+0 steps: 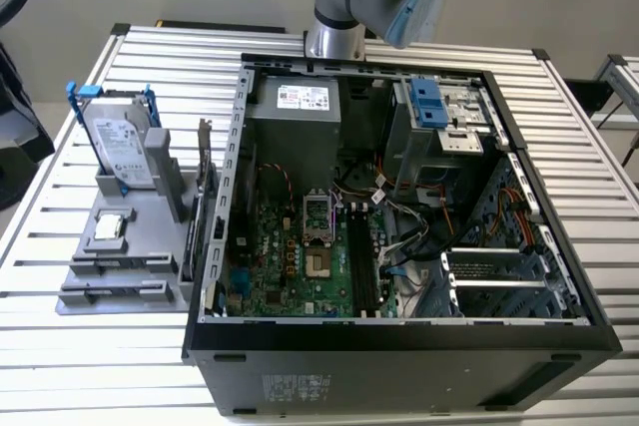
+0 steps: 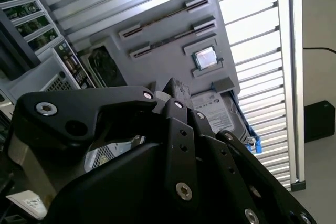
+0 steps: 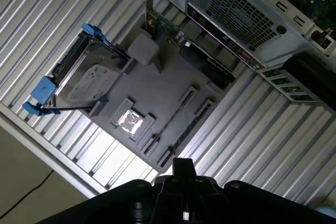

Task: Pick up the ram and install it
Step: 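Pick up the ram and move it above insertion slot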

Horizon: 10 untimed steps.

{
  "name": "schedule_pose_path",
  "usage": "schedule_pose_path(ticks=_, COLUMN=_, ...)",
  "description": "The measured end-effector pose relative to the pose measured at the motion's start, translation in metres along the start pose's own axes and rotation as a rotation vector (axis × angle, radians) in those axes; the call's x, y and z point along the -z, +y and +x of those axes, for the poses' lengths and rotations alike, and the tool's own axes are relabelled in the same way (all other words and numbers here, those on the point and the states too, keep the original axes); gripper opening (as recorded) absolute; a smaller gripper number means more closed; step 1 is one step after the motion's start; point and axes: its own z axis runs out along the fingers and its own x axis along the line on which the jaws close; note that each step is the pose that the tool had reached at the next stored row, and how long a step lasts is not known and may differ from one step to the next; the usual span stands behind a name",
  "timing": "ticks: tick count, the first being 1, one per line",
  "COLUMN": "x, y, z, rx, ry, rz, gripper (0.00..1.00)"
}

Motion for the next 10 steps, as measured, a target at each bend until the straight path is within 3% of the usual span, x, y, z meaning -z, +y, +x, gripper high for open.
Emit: schedule_pose_path(ticks=10, x=0.0, y=-0.0002, z=0.0002, rx=-0.05, ry=-0.0025, rz=-0.0008, gripper=0.0)
